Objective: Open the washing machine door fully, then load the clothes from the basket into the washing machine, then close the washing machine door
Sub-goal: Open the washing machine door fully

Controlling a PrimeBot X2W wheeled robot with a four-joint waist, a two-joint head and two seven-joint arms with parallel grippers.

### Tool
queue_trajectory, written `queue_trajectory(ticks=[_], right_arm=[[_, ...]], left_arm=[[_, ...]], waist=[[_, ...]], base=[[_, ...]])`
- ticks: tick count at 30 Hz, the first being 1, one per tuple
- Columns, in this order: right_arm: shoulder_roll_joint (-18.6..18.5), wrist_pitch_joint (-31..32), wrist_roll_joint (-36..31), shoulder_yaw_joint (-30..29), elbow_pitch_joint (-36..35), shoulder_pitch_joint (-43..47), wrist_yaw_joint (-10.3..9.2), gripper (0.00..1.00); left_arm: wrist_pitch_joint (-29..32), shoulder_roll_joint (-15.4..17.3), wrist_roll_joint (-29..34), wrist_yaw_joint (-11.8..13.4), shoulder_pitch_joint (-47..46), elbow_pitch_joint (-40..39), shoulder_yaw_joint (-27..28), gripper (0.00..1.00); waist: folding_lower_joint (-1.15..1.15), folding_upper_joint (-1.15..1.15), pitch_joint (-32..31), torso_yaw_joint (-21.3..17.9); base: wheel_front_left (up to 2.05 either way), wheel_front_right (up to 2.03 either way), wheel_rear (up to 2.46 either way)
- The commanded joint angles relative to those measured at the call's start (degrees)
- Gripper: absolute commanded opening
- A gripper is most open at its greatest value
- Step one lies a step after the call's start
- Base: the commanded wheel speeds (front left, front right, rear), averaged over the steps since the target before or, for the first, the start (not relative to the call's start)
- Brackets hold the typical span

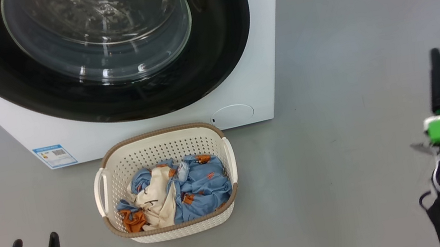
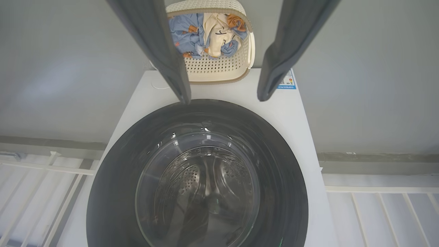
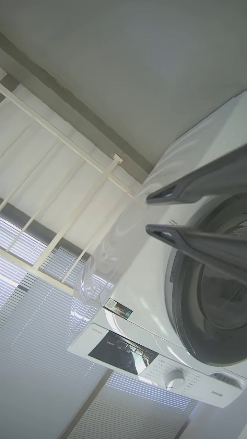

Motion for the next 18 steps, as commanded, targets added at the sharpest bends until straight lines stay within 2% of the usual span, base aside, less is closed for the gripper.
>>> queue_trajectory(ticks=[1, 7, 18], right_arm=[[-0.2, -0.3, 2.2, 0.6, -0.4, -3.0, -0.06, 0.00], [-0.2, -0.3, 7.1, 1.3, 5.5, -10.1, -0.06, 0.00], [-0.2, 3.0, 8.1, 1.9, 15.1, -24.3, -0.06, 0.00]], left_arm=[[-0.4, 2.1, -0.3, -0.2, -1.9, -1.5, 1.9, 1.00], [-0.4, 2.9, -1.3, -0.2, -2.3, -1.9, 1.6, 1.00], [-0.4, 4.2, -3.5, -0.2, -3.9, -3.9, 0.3, 1.00]], waist=[[0.00, 0.00, 0.4, 0.3], [0.00, 0.00, 2.5, 0.9], [0.00, 0.00, 8.0, 2.7]], base=[[0.00, 0.00, 0.00], [0.00, 0.00, 0.00], [0.00, 0.00, 0.00]])
